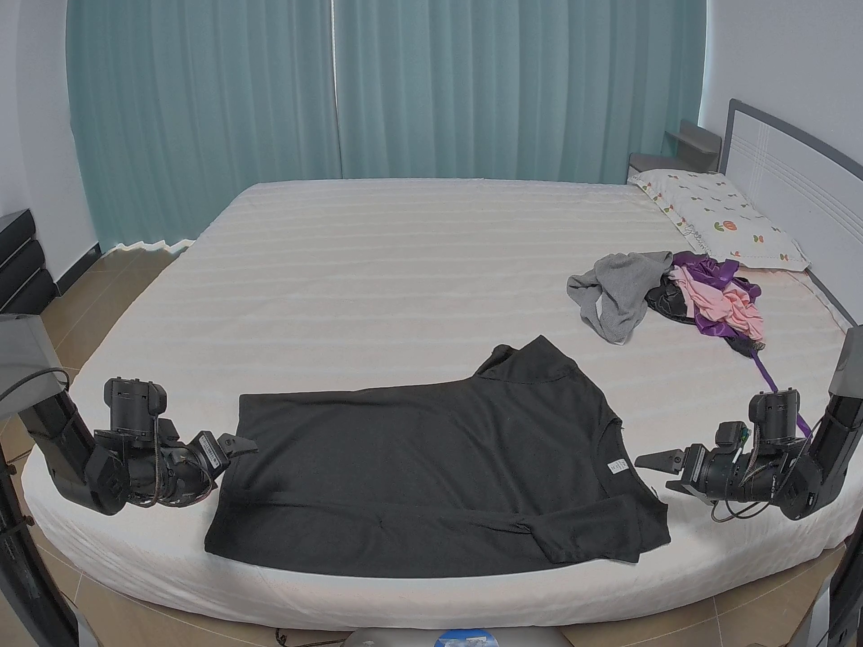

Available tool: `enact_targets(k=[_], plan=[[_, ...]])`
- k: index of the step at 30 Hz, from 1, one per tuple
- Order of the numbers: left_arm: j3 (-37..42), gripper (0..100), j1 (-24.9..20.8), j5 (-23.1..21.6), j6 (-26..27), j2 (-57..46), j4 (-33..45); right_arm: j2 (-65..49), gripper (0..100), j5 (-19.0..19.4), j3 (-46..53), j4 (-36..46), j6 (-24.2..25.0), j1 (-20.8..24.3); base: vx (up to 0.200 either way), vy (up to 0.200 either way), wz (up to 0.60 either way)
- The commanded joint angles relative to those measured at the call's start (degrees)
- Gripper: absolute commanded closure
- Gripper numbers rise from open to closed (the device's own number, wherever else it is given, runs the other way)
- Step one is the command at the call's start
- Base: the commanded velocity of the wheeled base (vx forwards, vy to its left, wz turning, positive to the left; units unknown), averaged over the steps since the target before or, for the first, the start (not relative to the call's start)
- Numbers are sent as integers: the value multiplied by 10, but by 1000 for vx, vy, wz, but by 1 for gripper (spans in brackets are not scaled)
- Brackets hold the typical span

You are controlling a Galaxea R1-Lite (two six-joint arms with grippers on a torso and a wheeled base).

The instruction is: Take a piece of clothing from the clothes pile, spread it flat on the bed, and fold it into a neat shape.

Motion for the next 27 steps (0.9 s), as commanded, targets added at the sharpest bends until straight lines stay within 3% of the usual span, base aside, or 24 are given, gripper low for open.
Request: enact_targets(k=[1,13,21,27], plan=[[5,0,-5,0,11,-9,18,7,0,0,2,-4,0,0,0,0,0],[-22,0,-23,9,29,71,31,13,0,0,2,-3,-1,1,0,0,0],[-101,0,-19,56,-35,107,32,22,0,-1,2,-4,0,10,0,0,0],[-102,0,0,65,-59,107,30,23,0,-2,2,-17,0,10,0,0,0]])
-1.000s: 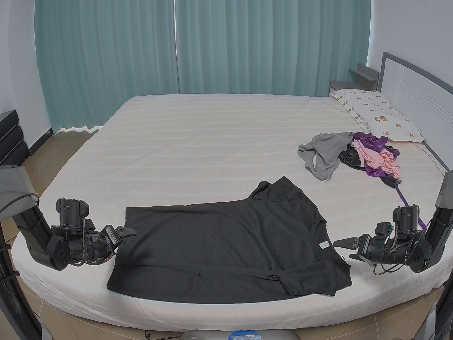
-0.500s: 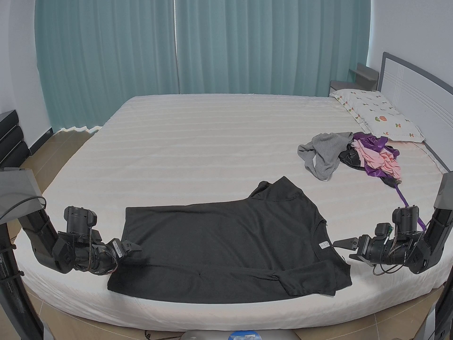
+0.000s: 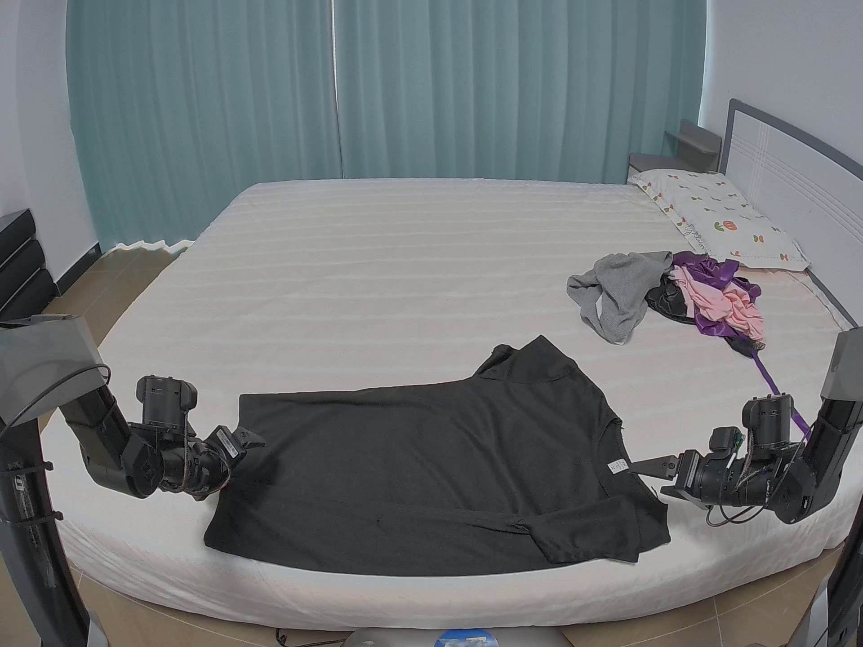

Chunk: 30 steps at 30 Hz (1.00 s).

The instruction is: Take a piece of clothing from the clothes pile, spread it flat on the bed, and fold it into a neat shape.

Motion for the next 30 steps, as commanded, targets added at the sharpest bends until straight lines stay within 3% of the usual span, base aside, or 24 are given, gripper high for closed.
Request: enact_targets(k=[1,12,21,30], plan=[[2,0,15,-1,-3,6,0,3,0,0,-1,-10,-1,0,0,0,0],[37,0,20,-9,-2,-14,-3,58,0,25,-58,-13,-3,4,0,0,0],[49,0,24,-27,-9,-47,-1,96,0,64,-70,-14,-54,6,0,0,0],[49,0,25,-29,-14,-56,-1,117,0,64,-70,-16,-90,6,0,0,0]])
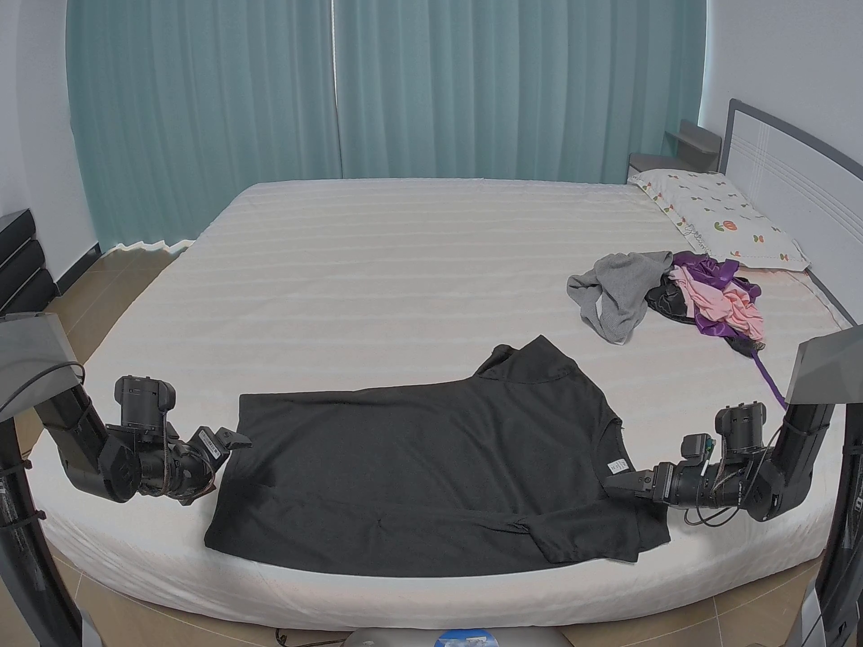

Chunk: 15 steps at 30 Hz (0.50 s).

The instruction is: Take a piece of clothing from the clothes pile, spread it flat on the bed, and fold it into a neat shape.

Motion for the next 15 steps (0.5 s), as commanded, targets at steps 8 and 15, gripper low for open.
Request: enact_targets(k=[8,15], plan=[[0,0,2,0,0,-6,0,22,0,-4,6,-5,-41,9,0,0,0],[1,0,2,-1,0,-6,0,23,100,-11,6,-5,-43,8,0,0,0]])
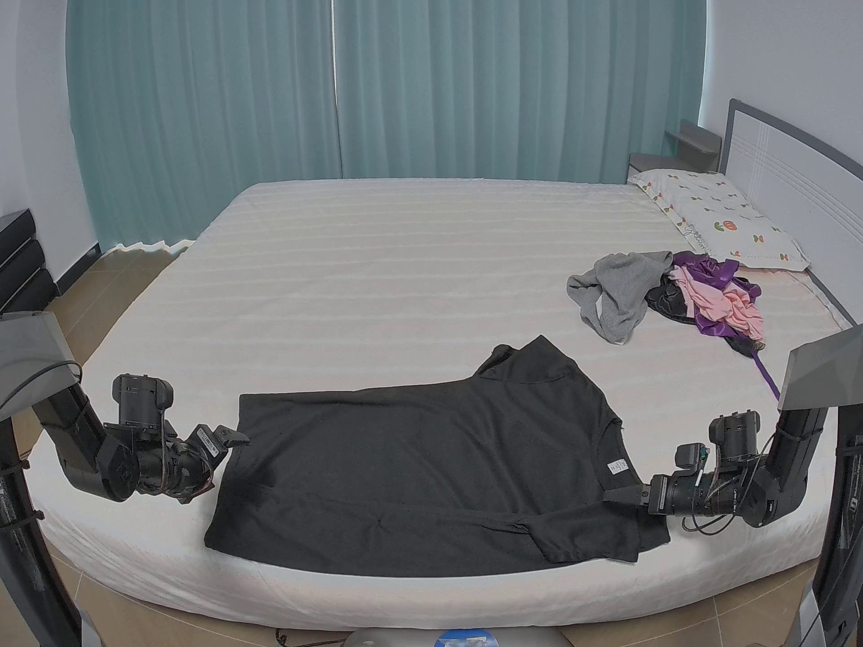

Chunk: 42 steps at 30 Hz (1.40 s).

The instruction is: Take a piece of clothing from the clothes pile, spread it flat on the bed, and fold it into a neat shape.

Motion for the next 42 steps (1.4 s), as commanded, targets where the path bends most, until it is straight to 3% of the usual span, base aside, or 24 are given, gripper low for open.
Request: enact_targets(k=[1,21,42], plan=[[1,0,0,1,1,-1,0,2,100,-9,1,-1,0,-2,0,0,0],[0,0,-1,6,13,5,0,-71,100,-3,46,-46,13,-8,0,0,0],[-6,0,0,7,15,5,-1,-45,100,-10,4,-78,81,-16,0,0,0]])
